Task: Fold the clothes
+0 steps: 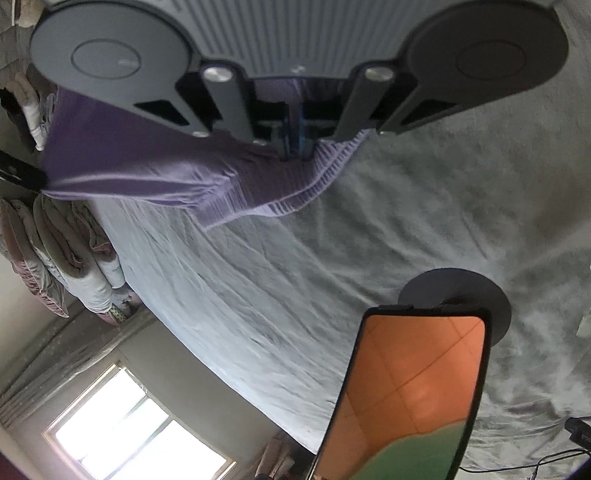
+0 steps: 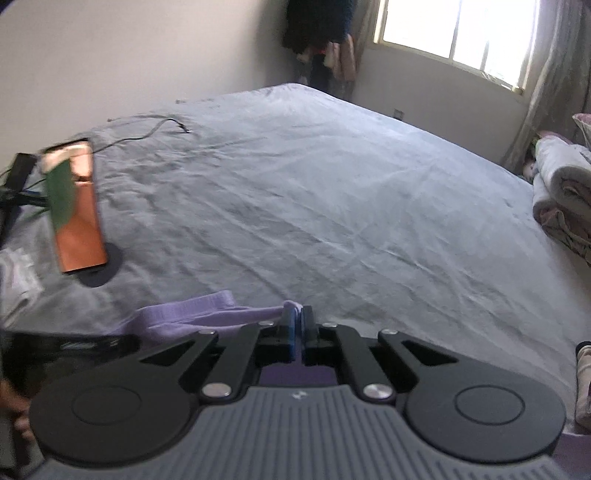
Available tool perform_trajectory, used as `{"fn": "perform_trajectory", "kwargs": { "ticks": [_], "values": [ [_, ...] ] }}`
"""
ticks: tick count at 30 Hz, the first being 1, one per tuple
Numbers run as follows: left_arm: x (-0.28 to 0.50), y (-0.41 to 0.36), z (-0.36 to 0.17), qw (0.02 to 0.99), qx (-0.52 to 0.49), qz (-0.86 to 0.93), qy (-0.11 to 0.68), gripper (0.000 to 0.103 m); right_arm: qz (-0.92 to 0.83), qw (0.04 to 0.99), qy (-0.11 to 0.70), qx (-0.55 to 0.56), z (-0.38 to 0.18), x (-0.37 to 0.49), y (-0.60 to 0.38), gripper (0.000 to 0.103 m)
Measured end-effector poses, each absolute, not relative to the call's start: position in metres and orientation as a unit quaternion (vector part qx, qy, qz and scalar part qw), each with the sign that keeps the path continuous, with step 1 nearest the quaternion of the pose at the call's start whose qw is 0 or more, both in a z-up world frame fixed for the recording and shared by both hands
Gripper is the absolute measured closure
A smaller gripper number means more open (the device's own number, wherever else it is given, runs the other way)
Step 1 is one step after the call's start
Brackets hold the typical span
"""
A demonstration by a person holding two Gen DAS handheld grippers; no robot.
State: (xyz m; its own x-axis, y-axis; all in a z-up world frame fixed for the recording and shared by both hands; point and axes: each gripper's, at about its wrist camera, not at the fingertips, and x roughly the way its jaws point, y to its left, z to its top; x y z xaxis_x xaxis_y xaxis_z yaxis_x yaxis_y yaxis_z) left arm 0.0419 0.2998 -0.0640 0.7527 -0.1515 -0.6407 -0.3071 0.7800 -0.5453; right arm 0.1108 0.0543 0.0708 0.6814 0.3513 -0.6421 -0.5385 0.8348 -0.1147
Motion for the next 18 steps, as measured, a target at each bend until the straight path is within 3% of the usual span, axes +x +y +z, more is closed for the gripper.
{"fn": "perform_trajectory", "kwargs": {
  "ticks": [8,18],
  "values": [
    [0.039,0.298,-0.063,0.877,-0.331,0.05,0.345,0.096,0.29,0.892,0.307,-0.158,0.071,0.046,0.056,0.1],
    [0.034,0.298,-0.059,0.879,-0.328,0.037,0.344,0.096,0.32,0.86,0.37,-0.142,0.001,0.008,0.063,0.1]
  ]
}}
